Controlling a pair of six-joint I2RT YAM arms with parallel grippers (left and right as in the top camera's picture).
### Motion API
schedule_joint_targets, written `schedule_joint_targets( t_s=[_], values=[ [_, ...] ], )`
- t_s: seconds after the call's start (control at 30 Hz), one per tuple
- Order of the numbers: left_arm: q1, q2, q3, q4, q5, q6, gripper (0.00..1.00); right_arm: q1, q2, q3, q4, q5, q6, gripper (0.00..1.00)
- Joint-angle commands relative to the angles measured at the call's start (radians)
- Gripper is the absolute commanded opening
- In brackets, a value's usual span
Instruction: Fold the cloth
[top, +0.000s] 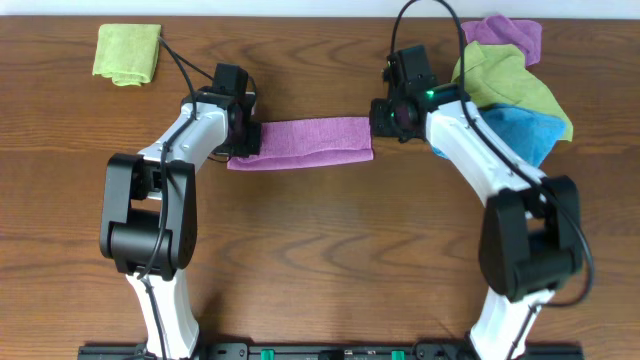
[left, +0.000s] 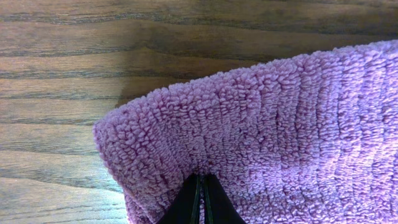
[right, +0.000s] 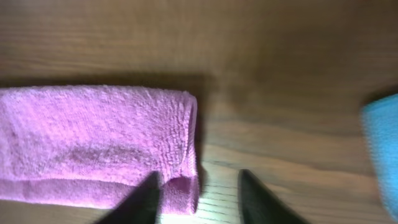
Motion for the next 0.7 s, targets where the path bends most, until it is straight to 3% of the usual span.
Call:
schedule_joint_targets(
  t_s=[0.0,0.17,0.23,0.43,0.67],
  values=[
    [-0.003,0.051,-0.005,-0.016,-0.004,-0.003,0.06,-0.045,0.055,-0.005,0.001,-0.198,-0.005,0.6],
    [-0.003,0.051,-0.006,-0.019,-0.004,-0.003,0.06,-0.135,0.082,-0.005,0.011,-0.389,-0.054,0.84],
    [-0.003,0.051,-0.005,-0.018,-0.004,-0.003,0.06,-0.159,0.101,-0.005,0.014,-0.449,-0.072,0.89],
    [-0.003,0.051,-0.005,-0.013,-0.004,-0.003,0.06,-0.188,0.189,-0.005,0.069,-0.626,-0.072,0.89],
    [-0.003,0.051,-0.006,-0.013,-0.004,-0.004,0.05,-0.177,0.255,-0.005,0.111,-0.652,-0.072,0.9]
  ],
)
